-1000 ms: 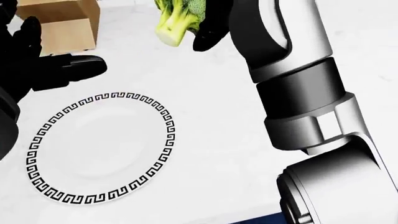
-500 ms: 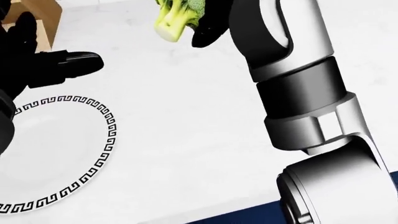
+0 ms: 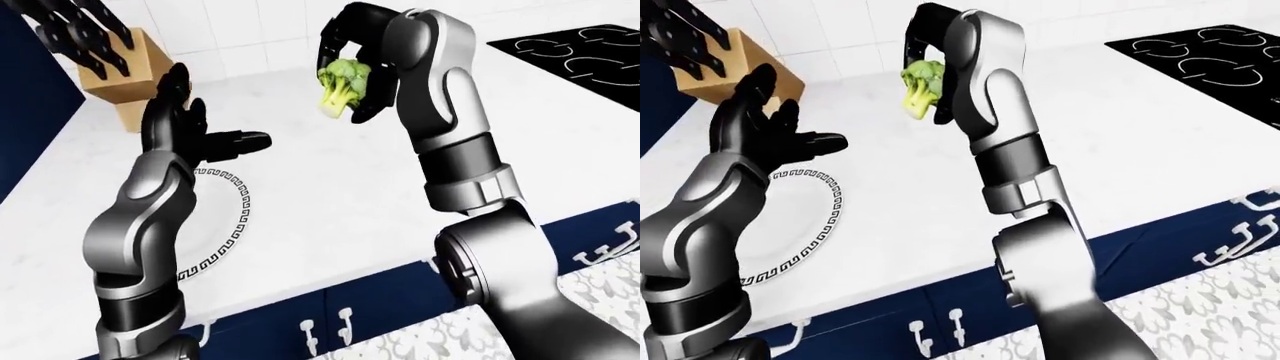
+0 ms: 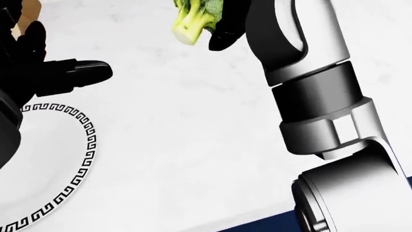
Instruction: Place the broccoli on the top rack of the oven.
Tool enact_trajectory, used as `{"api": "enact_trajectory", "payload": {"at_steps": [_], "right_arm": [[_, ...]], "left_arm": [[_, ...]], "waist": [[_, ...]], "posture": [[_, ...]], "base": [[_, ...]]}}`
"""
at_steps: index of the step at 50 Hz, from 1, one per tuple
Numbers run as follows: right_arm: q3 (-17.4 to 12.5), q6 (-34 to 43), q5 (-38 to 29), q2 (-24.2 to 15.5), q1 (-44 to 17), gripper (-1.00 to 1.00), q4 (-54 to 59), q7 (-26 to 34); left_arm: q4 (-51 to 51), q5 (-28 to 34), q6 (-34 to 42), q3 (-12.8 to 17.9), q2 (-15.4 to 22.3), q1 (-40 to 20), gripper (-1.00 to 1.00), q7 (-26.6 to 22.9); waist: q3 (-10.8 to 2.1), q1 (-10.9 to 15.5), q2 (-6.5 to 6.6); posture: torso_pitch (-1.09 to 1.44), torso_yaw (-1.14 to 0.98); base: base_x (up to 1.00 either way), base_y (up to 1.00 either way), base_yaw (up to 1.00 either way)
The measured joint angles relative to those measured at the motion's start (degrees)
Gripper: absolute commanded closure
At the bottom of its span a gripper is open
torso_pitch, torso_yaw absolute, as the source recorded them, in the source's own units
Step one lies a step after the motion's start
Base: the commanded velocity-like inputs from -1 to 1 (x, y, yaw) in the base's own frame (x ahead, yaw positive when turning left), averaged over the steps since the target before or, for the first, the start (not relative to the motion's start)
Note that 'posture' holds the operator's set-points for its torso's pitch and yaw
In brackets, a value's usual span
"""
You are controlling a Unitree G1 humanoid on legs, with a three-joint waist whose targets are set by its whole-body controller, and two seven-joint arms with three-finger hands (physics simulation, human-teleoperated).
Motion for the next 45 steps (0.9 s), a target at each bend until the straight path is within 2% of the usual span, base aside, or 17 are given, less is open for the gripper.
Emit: {"api": "enact_trajectory", "payload": {"at_steps": [5, 8, 9, 10, 13, 15, 17, 19, 21, 28, 31, 33, 34, 36, 38, 41, 45], "right_arm": [[-0.4, 0.3, -0.4, -0.2, 0.0, 1.00, 0.1, -0.2], [0.3, -0.5, 0.0, 0.6, -0.5, 1.00, -0.1, -0.9], [0.6, -0.8, 0.2, 0.8, -0.4, 1.00, 0.0, -0.9], [0.7, -0.9, 0.4, 0.9, -0.2, 1.00, 0.1, -0.9], [0.4, -0.7, 0.4, 0.6, 0.1, 1.00, -0.1, -0.7], [0.1, -0.5, 0.2, 0.2, -0.1, 1.00, -0.3, -0.7], [-0.4, -0.4, -0.1, -0.4, 0.4, 1.00, -0.4, -1.0], [-0.7, 0.0, -0.4, -0.6, 0.6, 1.00, 0.5, -1.0], [-0.5, 0.2, -0.4, -0.4, 0.4, 1.00, 0.5, -0.9], [-0.3, -0.3, -0.1, -0.3, 0.8, 1.00, -0.1, -0.9], [-0.4, -0.3, -0.2, -0.4, 0.7, 1.00, 0.1, -0.9], [-0.3, -0.3, -0.2, -0.2, 0.3, 1.00, -0.2, -1.1], [-0.1, -0.4, -0.3, 0.3, 0.7, 1.00, -0.8, -1.2], [0.7, -0.7, 0.1, 0.9, 1.2, 1.00, -0.5, -0.9], [0.8, -0.8, 0.3, 0.8, 1.0, 1.00, -0.1, -0.6], [0.5, -0.8, 0.1, 0.6, 0.7, 1.00, -0.4, -0.7], [0.4, -0.8, -0.1, 0.6, 0.3, 1.00, -0.7, -0.8]], "left_arm": [[-0.2, -0.2, 0.4, -0.3, 0.0, 0.0, -1.00, -0.3], [-0.3, 0.3, 0.0, 0.8, 0.4, 0.3, -1.00, 0.0], [-0.1, 0.5, -0.1, 1.0, 0.5, 0.2, -1.00, 0.2], [0.0, 0.6, -0.1, 1.1, 0.5, 0.1, -1.00, 0.3], [-0.5, 0.7, -0.5, 0.8, 0.4, -0.2, -1.00, 0.2], [-0.7, 0.6, -0.7, 0.4, 0.4, -0.6, -1.00, 0.1], [-0.6, 0.4, -0.8, -0.5, -0.5, -0.1, -1.00, -0.2], [0.4, -0.1, -0.2, -1.3, -0.6, 0.3, -1.00, -0.6], [0.7, -0.1, 0.3, -1.0, -0.5, 0.2, -1.00, -0.7], [-0.9, 0.4, -0.3, -0.1, -0.2, -0.3, -1.00, -0.1], [-0.6, 0.3, -0.4, -0.3, -0.3, -0.3, -1.00, -0.2], [-0.4, 0.3, -0.3, -0.1, -0.1, -0.4, -1.00, -0.3], [-0.3, 0.3, -0.4, 0.2, 0.1, 0.0, -1.00, -0.3], [0.1, 0.5, -0.1, 0.8, 0.1, 0.7, -1.00, 0.0], [0.1, 0.7, 0.1, 0.9, 0.2, 0.4, -1.00, 0.2], [-0.4, 0.6, -0.1, 0.8, 0.3, 0.1, -1.00, 0.2], [-0.5, 0.4, 0.1, 0.8, 0.3, 0.1, -1.00, 0.1]], "waist": [[-1.27, 1.2, -0.31], [-1.55, 1.9, 1.52], [-1.81, 2.0, 1.88], [-2.00, 1.9, 1.70], [-1.44, 1.4, -0.90], [-1.40, 0.8, -3.62], [-0.91, -0.4, -3.55], [-1.28, -0.1, -4.04], [-1.40, 0.4, -3.37], [-0.53, 1.2, 1.31], [-0.29, 1.2, 3.71], [-0.94, 1.8, 5.99], [-0.77, 2.3, 5.40], [-1.73, 2.7, 4.60], [-2.23, 2.8, 3.22], [-1.63, 2.7, 1.15], [-0.35, 2.2, -0.75]], "posture": [[0.00, 0.00], [0.00, 0.00], [0.00, 0.00], [0.00, 0.00], [0.00, 0.00], [0.00, 0.00], [0.00, 0.00], [0.00, 0.00], [0.00, 0.00], [0.00, 0.00], [0.00, 0.00], [0.00, 0.00], [0.00, 0.00], [0.00, 0.00], [0.00, 0.00], [0.00, 0.00], [0.00, 0.00]], "base": [[-0.14, 0.00, 0.80], [-0.28, 0.00, 1.00], [-0.28, 0.00, 1.00], [-0.29, 0.00, 1.00], [-0.30, 0.00, 1.00], [-0.30, 0.00, 1.00], [-0.30, 0.00, 1.00], [-0.30, 0.00, 1.00], [-0.31, 0.00, 1.00], [-0.30, 0.00, 1.00], [-0.30, 0.00, 1.00], [-0.30, 0.00, 1.00], [-0.30, 0.00, 1.00], [-0.30, 0.00, 1.00], [-0.30, 0.00, 1.00], [-0.31, 0.00, 1.00], [-0.30, 0.00, 1.00]]}}
